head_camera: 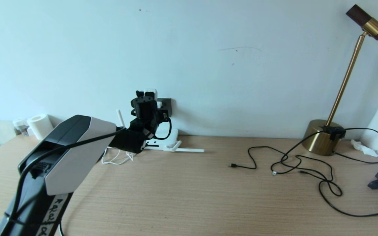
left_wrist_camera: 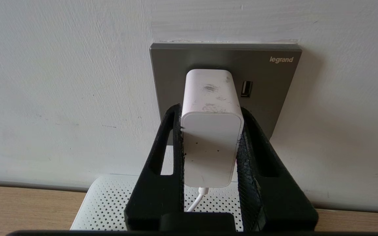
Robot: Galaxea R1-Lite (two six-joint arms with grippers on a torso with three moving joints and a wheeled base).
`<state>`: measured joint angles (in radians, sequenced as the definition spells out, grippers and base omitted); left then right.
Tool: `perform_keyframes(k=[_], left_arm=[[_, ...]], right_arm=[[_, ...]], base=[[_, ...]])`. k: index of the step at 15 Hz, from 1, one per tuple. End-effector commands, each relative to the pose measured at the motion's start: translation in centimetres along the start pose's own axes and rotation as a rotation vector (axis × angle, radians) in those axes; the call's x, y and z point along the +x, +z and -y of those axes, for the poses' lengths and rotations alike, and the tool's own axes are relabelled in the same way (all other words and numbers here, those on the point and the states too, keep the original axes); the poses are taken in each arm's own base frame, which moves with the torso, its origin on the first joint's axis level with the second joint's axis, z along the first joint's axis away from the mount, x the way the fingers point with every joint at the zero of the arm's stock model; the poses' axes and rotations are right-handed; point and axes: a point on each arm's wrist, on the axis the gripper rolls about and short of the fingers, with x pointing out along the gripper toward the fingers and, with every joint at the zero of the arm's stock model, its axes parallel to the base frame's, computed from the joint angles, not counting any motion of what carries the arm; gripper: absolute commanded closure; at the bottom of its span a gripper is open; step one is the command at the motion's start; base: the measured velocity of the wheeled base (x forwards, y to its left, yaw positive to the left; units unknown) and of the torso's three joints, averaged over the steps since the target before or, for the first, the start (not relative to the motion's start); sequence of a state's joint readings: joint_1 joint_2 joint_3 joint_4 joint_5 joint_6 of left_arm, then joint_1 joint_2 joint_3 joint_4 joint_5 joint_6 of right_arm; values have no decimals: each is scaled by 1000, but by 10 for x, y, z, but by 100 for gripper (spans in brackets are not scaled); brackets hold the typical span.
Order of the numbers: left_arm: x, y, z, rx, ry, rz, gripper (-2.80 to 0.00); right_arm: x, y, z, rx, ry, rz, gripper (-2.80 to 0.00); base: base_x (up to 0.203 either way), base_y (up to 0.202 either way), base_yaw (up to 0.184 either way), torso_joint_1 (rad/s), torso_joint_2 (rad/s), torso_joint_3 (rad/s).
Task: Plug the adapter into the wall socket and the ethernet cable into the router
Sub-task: Plug plug into socket
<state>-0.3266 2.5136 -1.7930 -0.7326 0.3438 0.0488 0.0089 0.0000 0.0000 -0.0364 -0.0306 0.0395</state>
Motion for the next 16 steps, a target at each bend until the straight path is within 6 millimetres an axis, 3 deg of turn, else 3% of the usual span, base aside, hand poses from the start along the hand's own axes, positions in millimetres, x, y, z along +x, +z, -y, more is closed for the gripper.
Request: perform_keyframes(k=[1, 16], left_arm=[[0, 3, 0, -3, 2, 9, 0], [3, -3, 2, 1, 0, -3, 0]], right_arm=[[1, -3, 0, 0, 0, -10, 0], [1, -3, 0, 0, 0, -10, 0]], base=[[0, 0, 0, 0, 0, 0], [0, 0, 0, 0, 0, 0]])
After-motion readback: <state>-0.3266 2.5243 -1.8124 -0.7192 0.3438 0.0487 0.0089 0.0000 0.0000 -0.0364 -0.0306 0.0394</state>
